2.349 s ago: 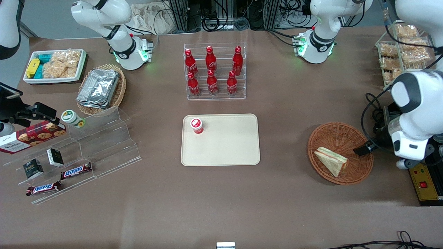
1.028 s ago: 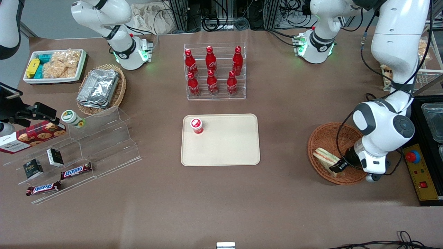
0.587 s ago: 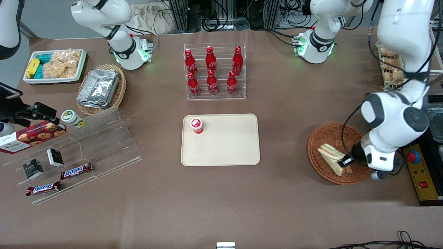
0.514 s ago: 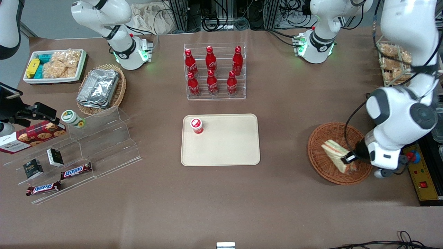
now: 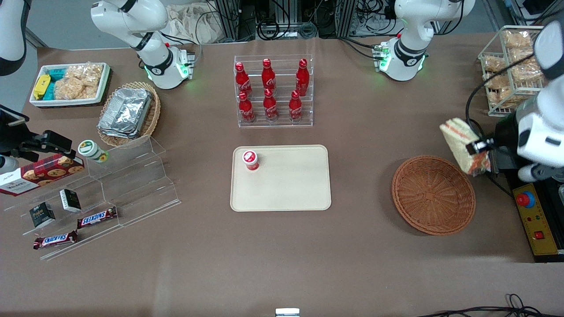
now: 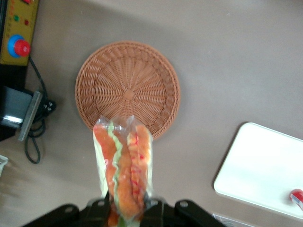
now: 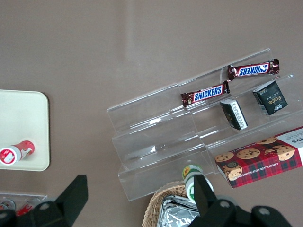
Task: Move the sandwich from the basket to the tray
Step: 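Carry the sandwich over the beige tray and lower it onto the tray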
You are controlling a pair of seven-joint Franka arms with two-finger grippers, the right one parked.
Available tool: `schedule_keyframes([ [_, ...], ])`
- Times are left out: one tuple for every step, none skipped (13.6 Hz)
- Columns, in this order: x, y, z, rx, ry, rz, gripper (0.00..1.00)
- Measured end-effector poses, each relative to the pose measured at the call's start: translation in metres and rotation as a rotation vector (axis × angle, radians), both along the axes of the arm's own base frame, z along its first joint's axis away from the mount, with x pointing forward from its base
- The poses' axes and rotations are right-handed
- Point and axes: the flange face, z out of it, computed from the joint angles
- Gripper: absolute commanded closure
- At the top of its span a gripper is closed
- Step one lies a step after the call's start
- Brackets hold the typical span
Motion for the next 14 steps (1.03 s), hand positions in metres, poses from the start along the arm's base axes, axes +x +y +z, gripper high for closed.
schedule_keyframes([
  [-0.014,-0.012,0.023,0.000,0.000,-0.024,0.83],
  [-0.031,-0.027,0.044,0.001,-0.006,-0.046,0.83],
  [-0.049,-0.046,0.061,0.004,-0.014,-0.059,0.83],
  [-0.069,-0.071,0.076,0.008,-0.024,-0.058,0.83],
  [-0.086,-0.100,0.086,0.011,-0.035,-0.049,0.83],
  [-0.102,-0.131,0.091,0.013,-0.042,-0.037,0.84],
  [-0.116,-0.162,0.090,0.015,-0.043,-0.026,0.84],
  [-0.128,-0.192,0.086,0.015,-0.040,-0.024,0.84],
  [-0.137,-0.220,0.079,0.008,-0.045,-0.021,0.84],
  [-0.140,-0.243,0.070,-0.009,-0.057,-0.009,0.84],
  [-0.137,-0.262,0.055,-0.030,-0.065,0.006,0.84],
  [-0.129,-0.278,0.034,-0.052,-0.065,0.018,0.85],
  [-0.118,-0.292,0.008,-0.071,-0.065,0.026,0.85],
  [-0.106,-0.304,-0.021,-0.085,-0.068,0.030,0.85],
])
